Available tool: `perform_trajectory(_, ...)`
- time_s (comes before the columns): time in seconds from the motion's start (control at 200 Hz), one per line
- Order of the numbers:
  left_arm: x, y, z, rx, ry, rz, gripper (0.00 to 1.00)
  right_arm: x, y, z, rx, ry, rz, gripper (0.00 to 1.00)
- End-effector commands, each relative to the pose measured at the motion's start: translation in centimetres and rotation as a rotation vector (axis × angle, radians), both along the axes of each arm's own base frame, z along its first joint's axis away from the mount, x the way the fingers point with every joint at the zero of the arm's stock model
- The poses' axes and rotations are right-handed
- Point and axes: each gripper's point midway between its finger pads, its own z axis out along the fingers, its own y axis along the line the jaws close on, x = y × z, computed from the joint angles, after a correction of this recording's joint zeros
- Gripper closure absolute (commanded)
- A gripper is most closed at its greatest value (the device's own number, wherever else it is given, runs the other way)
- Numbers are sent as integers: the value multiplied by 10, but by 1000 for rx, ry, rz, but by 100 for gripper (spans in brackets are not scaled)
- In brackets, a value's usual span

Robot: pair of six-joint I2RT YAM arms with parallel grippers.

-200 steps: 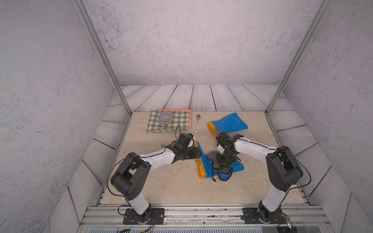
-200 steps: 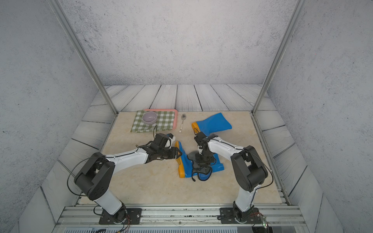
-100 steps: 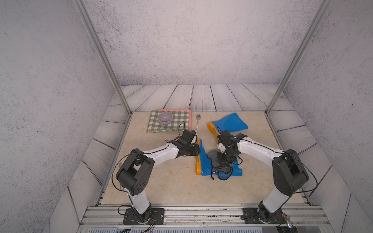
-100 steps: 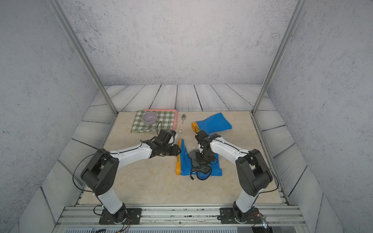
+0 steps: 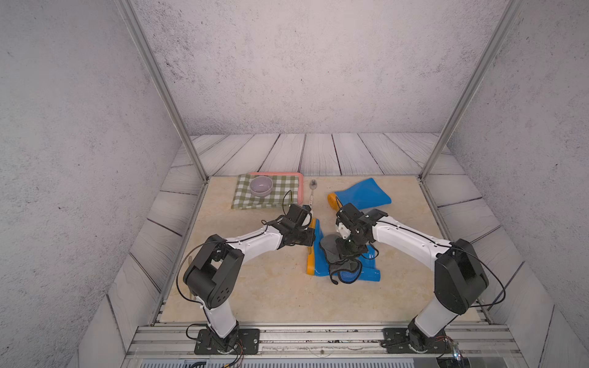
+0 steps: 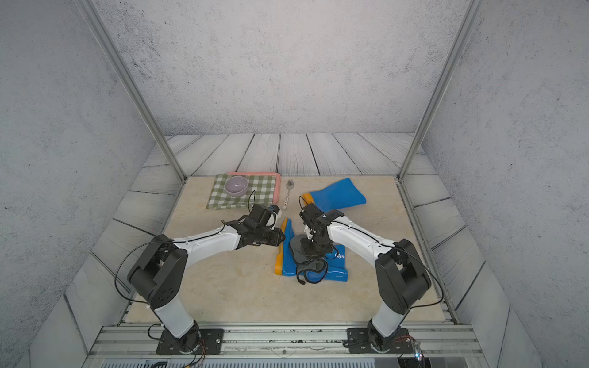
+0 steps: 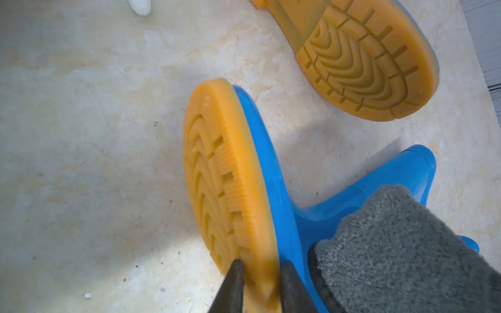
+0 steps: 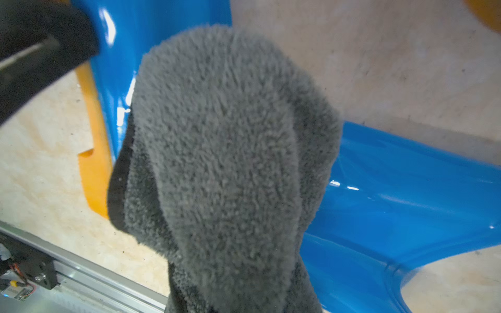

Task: Wipe the rubber boots with a cloth
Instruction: Wipe the dirt off the rubber boot.

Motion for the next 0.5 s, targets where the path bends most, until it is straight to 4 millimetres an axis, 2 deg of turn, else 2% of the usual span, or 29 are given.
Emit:
perform_trajectory(0.0,-15,37,-54,177,106,35,76,-3,-24,-27,-90,53,-30,100)
perform_trajectory(0.205,-16,39,-59,172,117,39,76,-15,-72,-46,-156,103,-113,100)
perform_trajectory(0.41,-16,41,-66,167,136,43,76,-28,-126,-53,-210,144,-265,100)
perform_trajectory(0.495,-16,43,-66,165,138,49,76,-30,-143,-55,-229,151,-311,100)
